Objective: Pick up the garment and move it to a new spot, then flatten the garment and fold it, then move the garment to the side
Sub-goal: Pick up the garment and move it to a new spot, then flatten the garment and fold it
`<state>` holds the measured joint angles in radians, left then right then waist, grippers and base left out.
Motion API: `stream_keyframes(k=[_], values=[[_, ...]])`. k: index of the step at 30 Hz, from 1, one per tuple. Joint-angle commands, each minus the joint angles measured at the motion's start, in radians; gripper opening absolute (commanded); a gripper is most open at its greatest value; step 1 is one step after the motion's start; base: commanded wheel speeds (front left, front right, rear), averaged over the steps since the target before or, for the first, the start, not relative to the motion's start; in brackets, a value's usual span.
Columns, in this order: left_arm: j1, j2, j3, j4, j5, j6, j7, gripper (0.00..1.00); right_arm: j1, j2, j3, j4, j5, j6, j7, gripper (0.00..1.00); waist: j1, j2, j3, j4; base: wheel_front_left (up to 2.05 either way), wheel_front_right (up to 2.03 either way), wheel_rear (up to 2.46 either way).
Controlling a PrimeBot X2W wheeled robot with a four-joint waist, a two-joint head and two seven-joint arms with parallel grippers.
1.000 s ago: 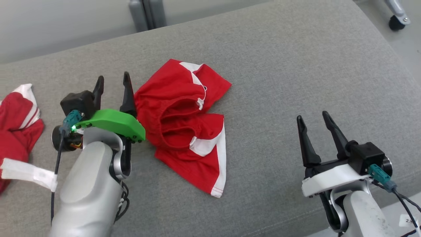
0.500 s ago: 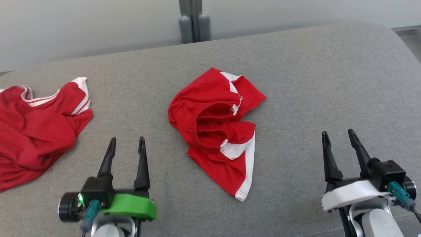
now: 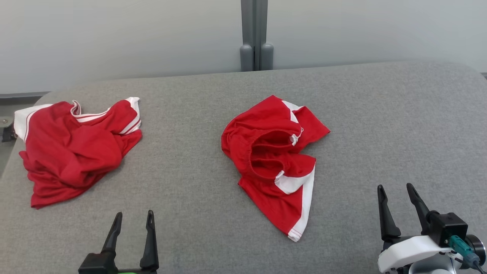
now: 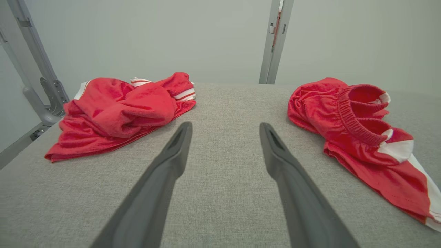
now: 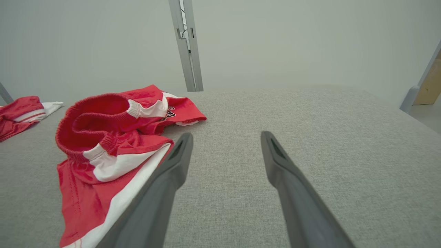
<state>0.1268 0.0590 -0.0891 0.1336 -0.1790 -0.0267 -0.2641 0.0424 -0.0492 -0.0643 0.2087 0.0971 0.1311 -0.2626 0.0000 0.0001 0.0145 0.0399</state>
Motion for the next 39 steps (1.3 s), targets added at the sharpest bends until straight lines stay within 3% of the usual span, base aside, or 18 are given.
stream_keyframes(k=[1,12,19,30,36,39], values=[[0.019,-0.002,0.013,0.004,0.000,-0.009,-0.001,1.00,0.015,-0.003,-0.003,0.003,-0.002,-0.001,-0.003,1.00,0.0000,-0.0001,-0.015,0.015,0.00,0.00,0.00],[0.016,-0.008,0.052,0.033,0.014,-0.037,-0.001,1.00,0.010,-0.003,0.011,0.027,0.014,-0.001,-0.003,1.00,0.0000,-0.0001,-0.026,0.014,0.00,0.00,0.00],[-0.017,-0.008,0.025,0.025,0.011,-0.042,-0.001,1.00,-0.012,-0.003,0.028,0.031,0.014,-0.001,-0.003,1.00,0.0000,-0.0001,-0.019,-0.009,0.00,0.00,0.00],[-0.251,-0.007,-0.229,0.154,-0.021,-0.087,0.013,1.00,-0.073,-0.002,0.074,0.023,0.005,-0.001,-0.003,1.00,0.0000,-0.0001,0.022,-0.146,0.00,0.00,0.00],[-0.403,-0.006,-0.372,0.275,-0.080,-0.094,0.129,1.00,-0.101,-0.002,0.095,0.014,0.037,-0.001,-0.003,1.00,0.0000,-0.0001,0.067,-0.238,0.00,0.00,0.00],[-0.457,-0.006,-0.401,0.341,-0.088,-0.076,0.165,1.00,-0.111,-0.003,0.099,0.014,0.055,-0.001,-0.003,1.00,0.0000,-0.0001,0.087,-0.274,0.00,0.00,0.00]])
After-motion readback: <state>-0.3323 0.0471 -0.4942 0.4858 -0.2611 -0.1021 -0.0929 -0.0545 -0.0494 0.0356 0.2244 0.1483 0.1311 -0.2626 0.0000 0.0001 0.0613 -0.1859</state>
